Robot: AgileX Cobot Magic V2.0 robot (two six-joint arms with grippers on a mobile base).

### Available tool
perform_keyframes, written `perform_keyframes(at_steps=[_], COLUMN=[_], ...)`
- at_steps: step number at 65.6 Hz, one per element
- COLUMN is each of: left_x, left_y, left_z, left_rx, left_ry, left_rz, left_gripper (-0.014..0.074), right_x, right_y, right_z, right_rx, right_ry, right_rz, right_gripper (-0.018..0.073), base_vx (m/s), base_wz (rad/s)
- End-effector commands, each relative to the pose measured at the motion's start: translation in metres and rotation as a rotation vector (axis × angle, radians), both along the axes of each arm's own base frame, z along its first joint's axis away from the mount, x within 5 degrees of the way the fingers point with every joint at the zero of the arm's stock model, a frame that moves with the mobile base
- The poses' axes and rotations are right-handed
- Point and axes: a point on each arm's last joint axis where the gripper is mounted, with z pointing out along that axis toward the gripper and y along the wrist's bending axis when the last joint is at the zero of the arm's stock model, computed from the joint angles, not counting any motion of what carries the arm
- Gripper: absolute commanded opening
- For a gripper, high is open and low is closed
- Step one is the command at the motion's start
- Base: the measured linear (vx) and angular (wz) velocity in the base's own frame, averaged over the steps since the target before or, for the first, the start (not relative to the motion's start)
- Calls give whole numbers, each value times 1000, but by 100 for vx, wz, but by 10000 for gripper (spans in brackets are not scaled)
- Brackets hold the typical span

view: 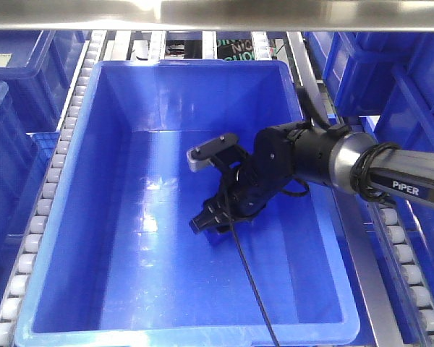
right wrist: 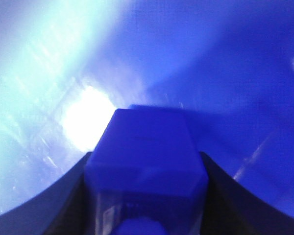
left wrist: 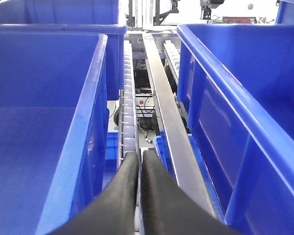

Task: Pour parts from conveyor to right shelf
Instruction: 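Move the right gripper with the part over the empty blue bin, then open the right gripper to drop the blue part into the bin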

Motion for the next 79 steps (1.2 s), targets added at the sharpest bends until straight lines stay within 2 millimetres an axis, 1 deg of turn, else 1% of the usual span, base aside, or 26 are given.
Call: perform_keyframes(at_steps=[1, 16, 21, 25, 28, 33, 44, 49, 52, 56, 61, 79], left_x=[1, 1, 1, 1, 1, 1, 1, 1, 1, 1, 1, 1], left_y=[0, 0, 0, 0, 0, 0, 0, 0, 0, 0, 0, 0], left_z=[13, 13, 13, 13, 13, 13, 13, 13, 13, 13, 13, 13], left_rx=[-17, -17, -17, -17, -17, -17, -17, -17, -17, -17, -17, -17], left_ry=[-83, -83, -83, -83, -83, -83, -83, -83, -83, -83, -83, -83], left_rz=[-6, -6, -6, -6, -6, -6, -6, -6, -6, -6, -6, -6], left_gripper=[-6, -6, -6, -6, -6, -6, -6, -6, -6, -6, -6, -6], right_x=[3, 3, 3, 3, 3, 3, 3, 3, 3, 4, 6, 17], right_y=[-1, -1, -1, -1, -1, -1, -1, -1, -1, 0, 1, 10], right_z=[25, 22, 22, 22, 22, 22, 21, 21, 22, 25, 31, 72], right_rx=[19, 14, 19, 19, 19, 18, 15, 15, 17, 19, 30, 111], right_ry=[-74, -61, -56, -56, -55, -54, -50, -50, -51, -52, -61, -120], right_rz=[5, -2, -15, -16, -16, -16, -13, -13, -15, -15, -19, -44], right_gripper=[-1, 12, 36, 76, 114, 211, 487, 573, 603, 621, 615, 552], base_vx=[0, 0, 0, 0, 0, 0, 0, 0, 0, 0, 0, 0], base_wz=[0, 0, 0, 0, 0, 0, 0, 0, 0, 0, 0, 0])
